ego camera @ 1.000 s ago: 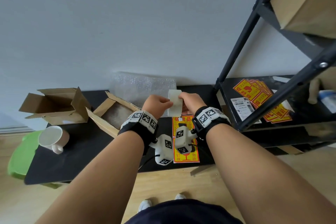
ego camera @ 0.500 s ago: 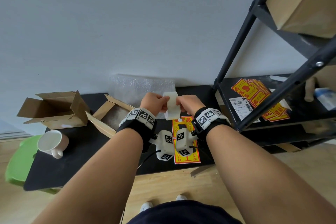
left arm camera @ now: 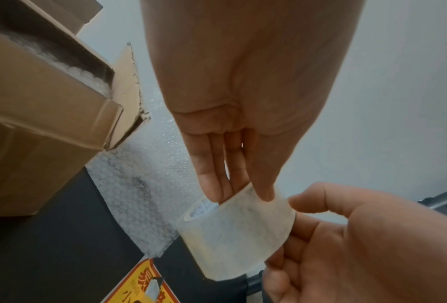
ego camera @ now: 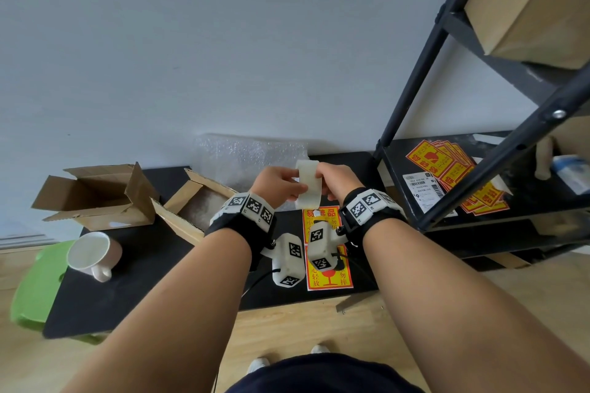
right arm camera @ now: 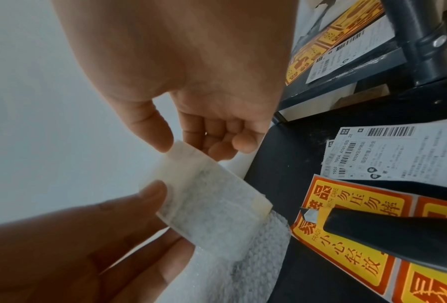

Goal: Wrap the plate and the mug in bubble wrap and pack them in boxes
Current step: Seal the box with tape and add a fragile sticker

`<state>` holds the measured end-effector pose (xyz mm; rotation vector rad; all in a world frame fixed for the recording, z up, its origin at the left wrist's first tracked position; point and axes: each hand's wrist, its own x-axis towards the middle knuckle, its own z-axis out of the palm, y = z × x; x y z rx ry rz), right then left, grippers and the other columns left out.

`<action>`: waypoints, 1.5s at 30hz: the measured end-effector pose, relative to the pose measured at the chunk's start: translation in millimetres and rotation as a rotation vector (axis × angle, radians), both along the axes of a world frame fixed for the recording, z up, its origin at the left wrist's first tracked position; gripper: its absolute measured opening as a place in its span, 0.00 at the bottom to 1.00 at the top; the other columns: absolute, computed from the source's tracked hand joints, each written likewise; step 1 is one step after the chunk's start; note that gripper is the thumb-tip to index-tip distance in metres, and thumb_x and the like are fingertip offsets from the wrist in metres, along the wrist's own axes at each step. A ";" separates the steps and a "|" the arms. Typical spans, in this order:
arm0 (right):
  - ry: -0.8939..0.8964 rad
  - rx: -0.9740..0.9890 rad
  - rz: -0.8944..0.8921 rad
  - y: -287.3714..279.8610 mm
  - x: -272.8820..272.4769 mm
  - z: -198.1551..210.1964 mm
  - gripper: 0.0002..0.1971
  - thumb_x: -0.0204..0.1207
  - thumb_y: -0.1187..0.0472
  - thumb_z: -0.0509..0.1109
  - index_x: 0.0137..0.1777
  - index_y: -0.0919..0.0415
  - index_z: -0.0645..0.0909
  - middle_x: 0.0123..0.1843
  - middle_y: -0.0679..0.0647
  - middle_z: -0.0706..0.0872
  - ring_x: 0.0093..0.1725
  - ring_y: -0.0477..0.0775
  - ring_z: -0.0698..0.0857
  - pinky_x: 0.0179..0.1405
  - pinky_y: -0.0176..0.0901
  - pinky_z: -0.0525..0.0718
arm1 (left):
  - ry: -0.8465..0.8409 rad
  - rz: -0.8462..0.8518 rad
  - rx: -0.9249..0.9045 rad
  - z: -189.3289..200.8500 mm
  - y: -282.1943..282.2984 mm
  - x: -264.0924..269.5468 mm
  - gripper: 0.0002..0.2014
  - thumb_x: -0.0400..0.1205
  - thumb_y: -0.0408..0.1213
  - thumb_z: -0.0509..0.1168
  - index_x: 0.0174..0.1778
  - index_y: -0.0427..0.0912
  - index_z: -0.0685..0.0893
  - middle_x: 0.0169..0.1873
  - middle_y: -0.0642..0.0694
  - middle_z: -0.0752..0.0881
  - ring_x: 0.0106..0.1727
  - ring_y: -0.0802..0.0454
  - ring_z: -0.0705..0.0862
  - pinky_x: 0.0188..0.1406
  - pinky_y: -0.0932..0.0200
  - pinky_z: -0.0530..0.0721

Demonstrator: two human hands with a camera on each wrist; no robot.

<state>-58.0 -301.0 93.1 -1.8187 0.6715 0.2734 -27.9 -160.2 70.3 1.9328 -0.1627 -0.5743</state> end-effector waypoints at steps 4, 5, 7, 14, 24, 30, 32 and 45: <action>0.012 -0.017 0.020 0.2 -0.8 -1.9 0.07 0.75 0.60 0.64 0.42 0.63 0.81 0.37 0.58 0.83 0.35 0.54 0.78 0.34 0.43 0.75 | 0.051 0.024 -0.024 -4.6 2.6 1.7 0.18 0.77 0.28 0.72 0.64 0.36 0.86 0.47 0.37 0.90 0.50 0.42 0.90 0.59 0.47 0.87; 0.014 -0.023 0.025 -0.3 -1.1 -2.4 0.07 0.75 0.59 0.64 0.41 0.63 0.81 0.36 0.57 0.82 0.33 0.52 0.77 0.34 0.43 0.75 | 0.058 0.026 -0.025 -4.4 2.9 2.1 0.18 0.77 0.27 0.72 0.63 0.36 0.86 0.47 0.37 0.90 0.50 0.42 0.90 0.59 0.47 0.87; 0.016 -0.030 0.041 -0.9 -0.3 -2.4 0.07 0.75 0.60 0.64 0.40 0.62 0.81 0.36 0.56 0.82 0.33 0.51 0.78 0.34 0.41 0.76 | 0.061 0.046 -0.019 -4.4 2.7 4.0 0.17 0.77 0.28 0.72 0.63 0.35 0.86 0.45 0.38 0.90 0.48 0.43 0.90 0.58 0.47 0.87; -0.105 -0.131 0.185 -1.8 -1.8 -6.9 0.07 0.71 0.67 0.68 0.47 0.67 0.85 0.40 0.57 0.82 0.42 0.55 0.80 0.46 0.49 0.80 | -0.191 0.228 0.177 -1.4 7.8 16.0 0.19 0.81 0.40 0.69 0.67 0.40 0.80 0.54 0.47 0.85 0.50 0.50 0.85 0.53 0.52 0.85; -0.123 -0.206 0.293 -1.0 1.2 -9.3 0.12 0.72 0.71 0.68 0.55 0.65 0.85 0.55 0.64 0.87 0.50 0.57 0.84 0.58 0.53 0.83 | -0.474 0.142 0.337 12.9 8.2 24.2 0.14 0.80 0.34 0.65 0.59 0.49 0.88 0.63 0.49 0.82 0.56 0.54 0.81 0.50 0.63 0.73; -0.102 -0.199 0.285 1.5 0.7 -8.5 0.08 0.74 0.69 0.69 0.51 0.70 0.83 0.49 0.65 0.84 0.47 0.54 0.78 0.53 0.51 0.81 | -0.545 0.139 0.437 15.6 5.7 20.6 0.08 0.82 0.36 0.66 0.53 0.44 0.89 0.55 0.48 0.86 0.53 0.51 0.83 0.47 0.62 0.74; -0.115 -0.168 0.260 3.2 0.8 -5.4 0.05 0.75 0.66 0.68 0.49 0.66 0.83 0.43 0.56 0.80 0.46 0.52 0.77 0.41 0.42 0.75 | -0.502 0.146 0.437 17.6 4.7 20.1 0.09 0.82 0.35 0.65 0.51 0.41 0.90 0.50 0.45 0.89 0.47 0.50 0.84 0.44 0.60 0.75; -0.151 -0.357 0.387 6.7 -5.1 -9.6 0.09 0.78 0.63 0.68 0.57 0.63 0.80 0.56 0.60 0.85 0.53 0.60 0.85 0.56 0.57 0.86 | -0.294 0.104 0.473 14.1 5.7 15.4 0.06 0.84 0.34 0.61 0.48 0.39 0.83 0.42 0.44 0.85 0.41 0.49 0.81 0.40 0.56 0.78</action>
